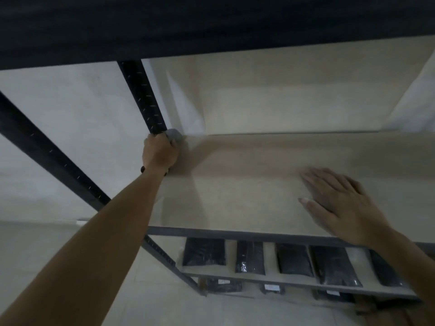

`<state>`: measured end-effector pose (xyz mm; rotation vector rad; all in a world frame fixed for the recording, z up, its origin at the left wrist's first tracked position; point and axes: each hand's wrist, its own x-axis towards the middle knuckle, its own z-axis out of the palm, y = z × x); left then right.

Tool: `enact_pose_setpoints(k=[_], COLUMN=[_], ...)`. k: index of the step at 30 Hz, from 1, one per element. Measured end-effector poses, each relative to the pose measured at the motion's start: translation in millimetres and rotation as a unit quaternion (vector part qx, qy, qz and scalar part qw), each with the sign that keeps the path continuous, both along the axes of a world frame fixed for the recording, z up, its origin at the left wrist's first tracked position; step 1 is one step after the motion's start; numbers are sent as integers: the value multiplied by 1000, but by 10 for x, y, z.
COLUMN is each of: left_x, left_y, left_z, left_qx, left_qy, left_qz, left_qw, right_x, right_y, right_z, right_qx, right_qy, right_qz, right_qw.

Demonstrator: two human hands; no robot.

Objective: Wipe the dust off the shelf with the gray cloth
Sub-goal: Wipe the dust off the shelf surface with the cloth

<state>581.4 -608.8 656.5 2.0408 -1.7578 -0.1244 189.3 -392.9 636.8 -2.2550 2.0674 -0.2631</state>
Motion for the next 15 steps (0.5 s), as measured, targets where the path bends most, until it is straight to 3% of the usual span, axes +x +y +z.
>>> enact_pose_setpoints(k=[5, 10, 12, 15], left_x=[-256, -730, -753, -800], left_y=[-71, 6, -18, -30], left_z=[7, 60, 90, 76], left_qx=[-35, -40, -51, -70], left_qy=[-49, -32, -3, 10], left_qz=[-66, -231, -226, -140], left_qw=[996, 972, 973, 988], right_x=[18, 6, -42, -197], right_y=[-6, -9, -20, 1], right_z=[2, -1, 12, 74], right_qx=[-13, -10, -6, -11], right_qy=[0, -8, -27, -64], right_qz=[-4, 2, 18, 54], right_qw=[1000, 1000, 999, 996])
